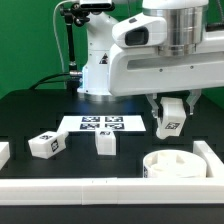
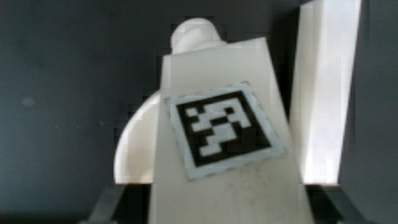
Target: Assemble stool
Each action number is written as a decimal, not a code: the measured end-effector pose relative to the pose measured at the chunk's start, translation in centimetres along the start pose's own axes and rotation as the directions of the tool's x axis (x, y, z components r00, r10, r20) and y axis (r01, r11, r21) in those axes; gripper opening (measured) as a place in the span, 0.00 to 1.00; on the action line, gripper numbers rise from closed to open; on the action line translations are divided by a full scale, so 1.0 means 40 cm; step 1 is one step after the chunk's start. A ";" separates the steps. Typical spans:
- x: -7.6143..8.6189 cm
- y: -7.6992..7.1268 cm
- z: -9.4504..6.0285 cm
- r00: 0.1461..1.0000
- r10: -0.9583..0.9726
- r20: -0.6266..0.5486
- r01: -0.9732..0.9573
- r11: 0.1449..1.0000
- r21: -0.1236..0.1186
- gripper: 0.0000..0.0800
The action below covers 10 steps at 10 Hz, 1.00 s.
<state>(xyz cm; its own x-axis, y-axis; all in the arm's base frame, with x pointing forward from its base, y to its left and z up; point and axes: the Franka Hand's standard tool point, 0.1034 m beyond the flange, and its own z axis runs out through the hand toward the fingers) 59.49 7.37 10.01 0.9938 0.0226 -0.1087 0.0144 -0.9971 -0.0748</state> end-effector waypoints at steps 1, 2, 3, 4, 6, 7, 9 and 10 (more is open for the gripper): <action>0.022 0.000 -0.004 0.997 0.000 -0.080 0.000 1.000 0.000 0.41; 0.041 -0.007 -0.028 0.989 0.008 -0.150 -0.007 1.000 0.011 0.41; 0.066 -0.013 -0.055 0.975 0.022 -0.223 -0.016 0.999 0.028 0.41; 0.086 -0.026 -0.070 0.953 0.022 -0.301 -0.014 0.999 0.030 0.41; 0.102 -0.032 -0.074 0.887 0.018 -0.461 -0.007 1.000 0.025 0.41; 0.099 -0.029 -0.072 0.841 0.016 -0.541 -0.005 1.000 0.021 0.41; 0.095 -0.044 -0.063 0.832 0.009 -0.554 0.003 1.000 0.022 0.41; 0.097 -0.054 -0.055 0.833 0.007 -0.554 0.008 1.000 0.025 0.41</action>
Offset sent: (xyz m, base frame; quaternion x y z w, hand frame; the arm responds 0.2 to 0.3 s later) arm 0.0182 0.0161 0.0263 0.0105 0.1747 0.0244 0.9843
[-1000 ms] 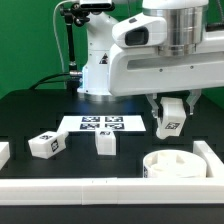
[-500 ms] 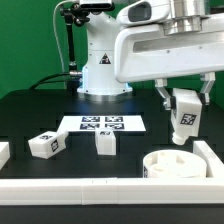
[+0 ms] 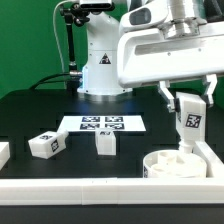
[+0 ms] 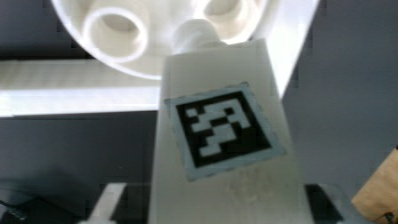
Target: Assemble stool
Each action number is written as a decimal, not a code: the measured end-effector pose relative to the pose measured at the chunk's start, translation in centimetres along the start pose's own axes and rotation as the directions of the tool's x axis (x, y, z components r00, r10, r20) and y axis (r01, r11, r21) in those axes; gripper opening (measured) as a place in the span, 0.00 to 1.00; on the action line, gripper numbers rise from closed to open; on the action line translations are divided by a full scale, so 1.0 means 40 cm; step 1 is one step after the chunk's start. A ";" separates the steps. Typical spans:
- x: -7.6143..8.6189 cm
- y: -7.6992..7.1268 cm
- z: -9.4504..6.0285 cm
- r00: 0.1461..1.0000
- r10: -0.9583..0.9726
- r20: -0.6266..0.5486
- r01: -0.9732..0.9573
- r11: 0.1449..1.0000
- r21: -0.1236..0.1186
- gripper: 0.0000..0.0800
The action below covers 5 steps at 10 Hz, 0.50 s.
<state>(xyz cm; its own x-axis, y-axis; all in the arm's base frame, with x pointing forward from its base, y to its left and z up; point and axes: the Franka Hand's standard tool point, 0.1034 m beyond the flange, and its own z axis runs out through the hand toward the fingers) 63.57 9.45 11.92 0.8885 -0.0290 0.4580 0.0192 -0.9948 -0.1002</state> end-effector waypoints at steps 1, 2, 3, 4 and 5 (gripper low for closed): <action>-0.009 -0.005 0.014 1.000 -0.003 -0.003 0.003 1.000 0.002 0.41; -0.019 -0.008 0.025 1.000 -0.006 0.000 0.006 1.000 0.002 0.41; -0.016 -0.006 0.021 1.000 -0.008 0.001 0.008 1.000 0.002 0.41; -0.017 -0.006 0.022 1.000 -0.008 0.001 0.008 1.000 0.002 0.41; -0.019 -0.007 0.024 1.000 -0.009 0.002 0.009 1.000 0.002 0.41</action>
Offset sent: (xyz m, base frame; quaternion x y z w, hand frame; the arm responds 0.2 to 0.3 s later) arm 0.0000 0.0000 0.0000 0.0000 0.0000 0.0000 1.0000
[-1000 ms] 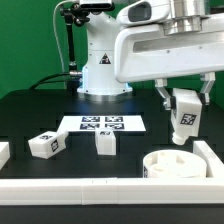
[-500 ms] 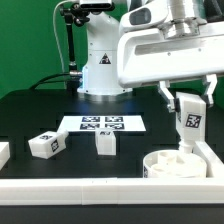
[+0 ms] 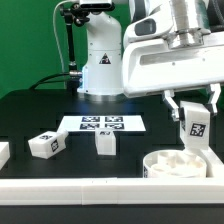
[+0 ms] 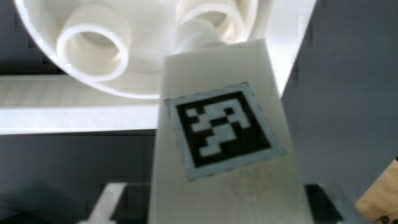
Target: Assemble stool
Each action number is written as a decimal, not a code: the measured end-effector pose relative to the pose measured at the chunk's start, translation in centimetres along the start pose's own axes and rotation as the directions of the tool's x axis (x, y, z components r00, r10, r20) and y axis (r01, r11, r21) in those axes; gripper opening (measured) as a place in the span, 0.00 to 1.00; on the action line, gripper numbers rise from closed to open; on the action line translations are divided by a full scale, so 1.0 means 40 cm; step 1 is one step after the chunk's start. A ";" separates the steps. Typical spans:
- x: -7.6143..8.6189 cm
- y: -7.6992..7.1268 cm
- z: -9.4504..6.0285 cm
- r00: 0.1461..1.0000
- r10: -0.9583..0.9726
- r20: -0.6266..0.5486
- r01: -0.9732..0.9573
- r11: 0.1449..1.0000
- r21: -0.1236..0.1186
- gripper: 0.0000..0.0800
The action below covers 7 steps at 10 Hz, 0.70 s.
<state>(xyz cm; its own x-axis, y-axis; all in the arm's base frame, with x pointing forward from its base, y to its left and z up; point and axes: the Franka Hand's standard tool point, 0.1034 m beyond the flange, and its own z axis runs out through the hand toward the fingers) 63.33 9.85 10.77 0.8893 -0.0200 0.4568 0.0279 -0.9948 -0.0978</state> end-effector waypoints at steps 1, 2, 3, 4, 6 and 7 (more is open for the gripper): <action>-0.006 -0.007 0.006 1.000 -0.004 0.003 0.004 1.000 0.002 0.41; -0.002 -0.008 0.011 1.000 -0.005 0.008 0.005 1.000 0.003 0.41; 0.011 -0.015 0.016 1.000 -0.004 0.004 0.004 1.000 0.006 0.41; 0.017 -0.027 0.018 1.000 -0.006 0.004 0.006 1.000 0.010 0.41; 0.009 -0.028 0.021 1.000 -0.005 0.009 0.005 1.000 0.010 0.41; 0.007 -0.026 0.022 1.000 -0.007 0.011 0.007 1.000 0.009 0.41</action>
Offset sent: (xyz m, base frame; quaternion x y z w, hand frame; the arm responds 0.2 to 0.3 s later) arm 0.0174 0.0144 0.0034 -0.0034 -0.0086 0.0246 0.9997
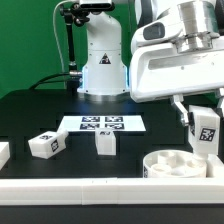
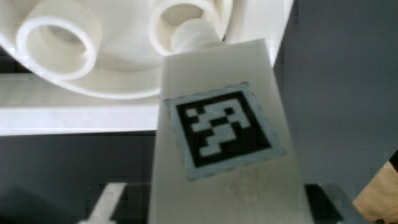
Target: Assemble stool
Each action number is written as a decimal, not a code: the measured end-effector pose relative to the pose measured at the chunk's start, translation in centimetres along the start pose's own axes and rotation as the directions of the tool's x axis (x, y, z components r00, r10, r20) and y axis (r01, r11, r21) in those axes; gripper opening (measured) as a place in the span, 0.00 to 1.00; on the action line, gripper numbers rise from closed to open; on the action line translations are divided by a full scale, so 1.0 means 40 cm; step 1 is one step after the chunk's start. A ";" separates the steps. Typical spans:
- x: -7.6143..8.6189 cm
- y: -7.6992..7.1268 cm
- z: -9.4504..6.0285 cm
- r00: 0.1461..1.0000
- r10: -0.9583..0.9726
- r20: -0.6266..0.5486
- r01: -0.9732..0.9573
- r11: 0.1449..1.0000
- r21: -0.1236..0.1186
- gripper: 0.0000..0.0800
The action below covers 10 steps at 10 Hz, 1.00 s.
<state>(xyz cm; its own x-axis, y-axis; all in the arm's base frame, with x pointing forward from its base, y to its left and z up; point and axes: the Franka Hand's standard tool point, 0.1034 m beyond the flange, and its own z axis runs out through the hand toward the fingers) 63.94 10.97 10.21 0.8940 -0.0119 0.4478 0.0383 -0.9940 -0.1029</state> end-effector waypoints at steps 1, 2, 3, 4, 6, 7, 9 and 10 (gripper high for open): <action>-0.001 0.002 0.001 1.000 -0.001 0.001 0.001 1.000 -0.001 0.41; -0.001 0.004 0.002 1.000 -0.004 0.001 0.004 1.000 -0.001 0.41; 0.000 0.011 0.001 1.000 -0.016 0.001 0.016 1.000 -0.004 0.41; 0.001 0.017 0.001 1.000 -0.018 0.001 0.018 1.000 -0.005 0.41; -0.002 0.017 0.002 1.000 -0.021 0.002 0.021 1.000 -0.005 0.41; -0.003 0.017 0.003 1.000 -0.022 0.003 0.022 1.000 -0.005 0.41; -0.007 0.007 0.006 1.000 -0.027 0.006 0.027 1.000 -0.003 0.41; -0.012 0.001 0.009 0.999 -0.031 0.008 0.031 1.000 -0.001 0.41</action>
Offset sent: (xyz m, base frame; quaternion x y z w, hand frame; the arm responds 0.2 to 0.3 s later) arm 0.0013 -0.0083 0.0011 0.0057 -0.0034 -0.0132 0.9999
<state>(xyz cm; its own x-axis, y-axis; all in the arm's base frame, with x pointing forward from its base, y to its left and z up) 63.69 10.97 9.66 0.8962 0.0195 0.4432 0.0653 -0.9940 -0.0881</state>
